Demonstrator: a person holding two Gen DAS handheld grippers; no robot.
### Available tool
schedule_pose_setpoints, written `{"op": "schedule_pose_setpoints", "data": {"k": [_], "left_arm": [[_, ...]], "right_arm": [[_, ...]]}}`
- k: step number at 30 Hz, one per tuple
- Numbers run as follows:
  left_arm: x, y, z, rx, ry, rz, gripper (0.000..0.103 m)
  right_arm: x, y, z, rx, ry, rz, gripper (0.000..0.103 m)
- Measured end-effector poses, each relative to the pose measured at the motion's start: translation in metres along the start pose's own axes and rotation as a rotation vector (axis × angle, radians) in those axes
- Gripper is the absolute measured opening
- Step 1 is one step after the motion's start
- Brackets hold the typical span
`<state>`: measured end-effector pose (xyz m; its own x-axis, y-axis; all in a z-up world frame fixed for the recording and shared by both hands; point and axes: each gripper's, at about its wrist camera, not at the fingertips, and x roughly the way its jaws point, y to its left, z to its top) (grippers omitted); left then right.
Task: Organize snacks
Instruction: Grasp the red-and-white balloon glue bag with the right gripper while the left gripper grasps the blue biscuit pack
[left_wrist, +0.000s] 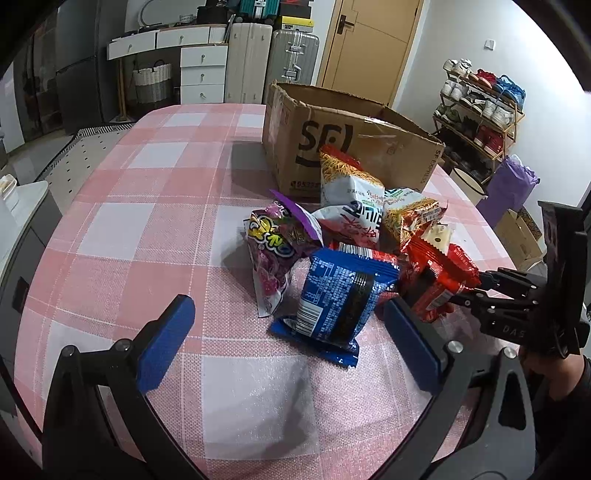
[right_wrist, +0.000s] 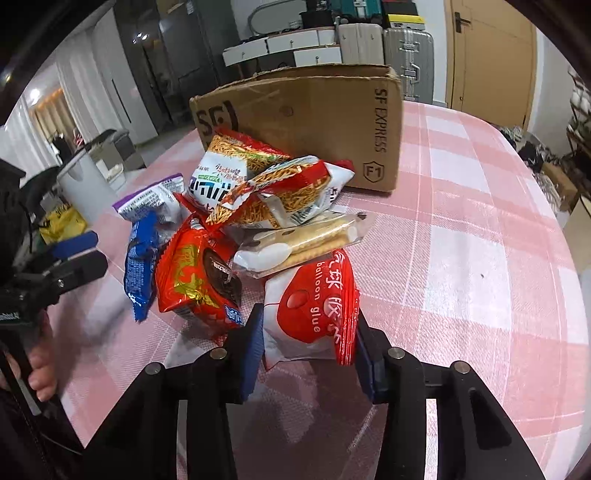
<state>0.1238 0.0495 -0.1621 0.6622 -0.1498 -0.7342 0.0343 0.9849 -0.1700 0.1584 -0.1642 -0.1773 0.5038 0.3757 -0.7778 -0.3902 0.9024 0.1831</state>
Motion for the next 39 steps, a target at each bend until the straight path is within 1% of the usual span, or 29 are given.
{"op": "schedule_pose_setpoints", "data": {"k": [7, 12, 14, 17, 22, 25, 28, 30, 33, 36, 39], "left_arm": [[0.006, -0.005, 0.0, 0.005, 0.025, -0.017, 0.102], [0.013, -0.006, 0.001, -0.008, 0.05, -0.05, 0.102], [0.015, -0.006, 0.002, -0.014, 0.054, -0.068, 0.102], [0.02, -0.005, 0.004, -0.033, 0.063, -0.124, 0.102], [0.026, -0.006, 0.006, -0.041, 0.068, -0.176, 0.102], [0.032, -0.008, 0.008, -0.04, 0.081, -0.19, 0.102], [0.038, -0.008, 0.009, -0.053, 0.094, -0.238, 0.102], [0.041, -0.009, 0.009, -0.056, 0.1, -0.266, 0.101], [0.045, -0.012, 0.012, -0.056, 0.111, -0.3, 0.096], [0.051, -0.014, 0.014, -0.051, 0.119, -0.305, 0.092], [0.057, -0.015, 0.016, -0.046, 0.127, -0.307, 0.091]], "right_arm": [[-0.012, -0.005, -0.004, 0.028, -0.029, 0.013, 0.043], [-0.02, -0.007, -0.006, 0.041, -0.049, 0.023, 0.043], [-0.022, -0.008, -0.008, 0.045, -0.054, 0.027, 0.043], [-0.026, -0.01, -0.009, 0.056, -0.064, 0.032, 0.043], [-0.03, -0.013, -0.011, 0.065, -0.075, 0.045, 0.043], [-0.03, -0.014, -0.011, 0.071, -0.08, 0.05, 0.043], [-0.031, -0.015, -0.012, 0.076, -0.083, 0.054, 0.043], [-0.031, -0.017, -0.012, 0.081, -0.086, 0.056, 0.043], [-0.031, -0.02, -0.013, 0.092, -0.087, 0.06, 0.043], [-0.031, -0.022, -0.014, 0.1, -0.088, 0.062, 0.043], [-0.031, -0.025, -0.015, 0.107, -0.09, 0.063, 0.043]]}}
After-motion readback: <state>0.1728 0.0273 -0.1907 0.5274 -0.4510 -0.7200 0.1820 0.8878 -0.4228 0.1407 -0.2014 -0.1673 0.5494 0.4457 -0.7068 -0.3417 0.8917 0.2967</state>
